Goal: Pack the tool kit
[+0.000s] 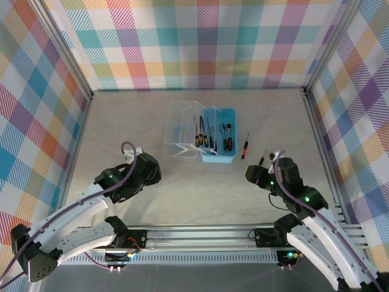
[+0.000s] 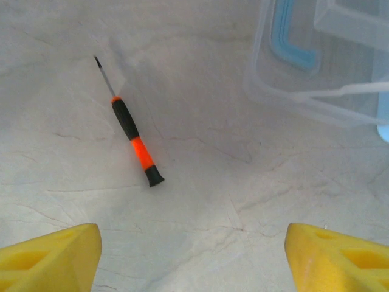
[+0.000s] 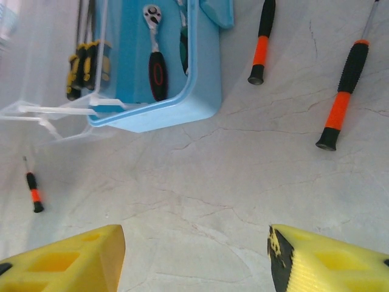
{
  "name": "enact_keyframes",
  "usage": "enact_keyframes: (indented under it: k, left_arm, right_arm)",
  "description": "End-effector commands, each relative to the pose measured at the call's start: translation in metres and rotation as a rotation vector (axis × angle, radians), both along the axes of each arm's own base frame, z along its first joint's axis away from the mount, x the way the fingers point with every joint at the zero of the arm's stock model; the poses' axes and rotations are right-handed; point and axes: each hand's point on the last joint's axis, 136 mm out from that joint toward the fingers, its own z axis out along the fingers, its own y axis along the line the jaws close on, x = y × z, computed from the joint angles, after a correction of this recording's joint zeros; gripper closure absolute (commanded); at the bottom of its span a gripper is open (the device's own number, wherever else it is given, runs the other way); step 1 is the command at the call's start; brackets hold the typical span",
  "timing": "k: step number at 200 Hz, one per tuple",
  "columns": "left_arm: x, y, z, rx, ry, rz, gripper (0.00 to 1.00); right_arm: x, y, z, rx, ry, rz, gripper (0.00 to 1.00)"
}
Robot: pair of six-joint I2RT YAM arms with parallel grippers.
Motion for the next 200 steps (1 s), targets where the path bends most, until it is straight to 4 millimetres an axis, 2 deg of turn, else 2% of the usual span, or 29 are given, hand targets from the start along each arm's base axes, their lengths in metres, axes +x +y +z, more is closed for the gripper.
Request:
enact_keyframes:
  k: [1, 25, 46, 63, 80, 98, 136, 161, 200]
  left_arm:
    - [0.003, -0.018, -0.019, -0.099, 0.046, -0.022, 0.23]
    - [0.012, -0.013, -0.038, -0.128, 0.150, 0.037, 0.26]
    - [0.024, 0.000, -0.053, -0.131, 0.221, 0.097, 0.30]
    - [0.035, 0.011, -0.064, -0.127, 0.272, 0.140, 0.38]
    - [0.043, 0.022, -0.074, -0.090, 0.326, 0.197, 0.51]
    - [0.048, 0.030, -0.090, -0.054, 0.379, 0.243, 0.57]
    - [0.060, 0.040, -0.115, -0.037, 0.419, 0.298, 0.59]
    - [0.069, 0.043, -0.118, -0.073, 0.410, 0.318, 0.59]
    - [0.079, 0.061, -0.126, -0.084, 0.406, 0.347, 0.60]
  right_arm:
    - [-0.016, -0.010, -0.024, -0.023, 0.098, -0.029, 0.36]
    - [-0.022, -0.011, -0.038, -0.024, 0.159, -0.045, 0.37]
    - [-0.019, -0.012, -0.035, -0.014, 0.144, -0.064, 0.38]
    - [-0.016, -0.014, -0.033, -0.017, 0.136, -0.081, 0.38]
    - [-0.015, -0.013, -0.037, -0.022, 0.152, -0.086, 0.39]
    - [-0.015, -0.011, -0.042, -0.018, 0.173, -0.084, 0.39]
    - [-0.018, -0.010, -0.041, -0.007, 0.169, -0.075, 0.40]
    - [-0.024, -0.015, -0.042, -0.027, 0.181, -0.074, 0.39]
    - [-0.031, -0.019, -0.043, -0.026, 0.177, -0.076, 0.39]
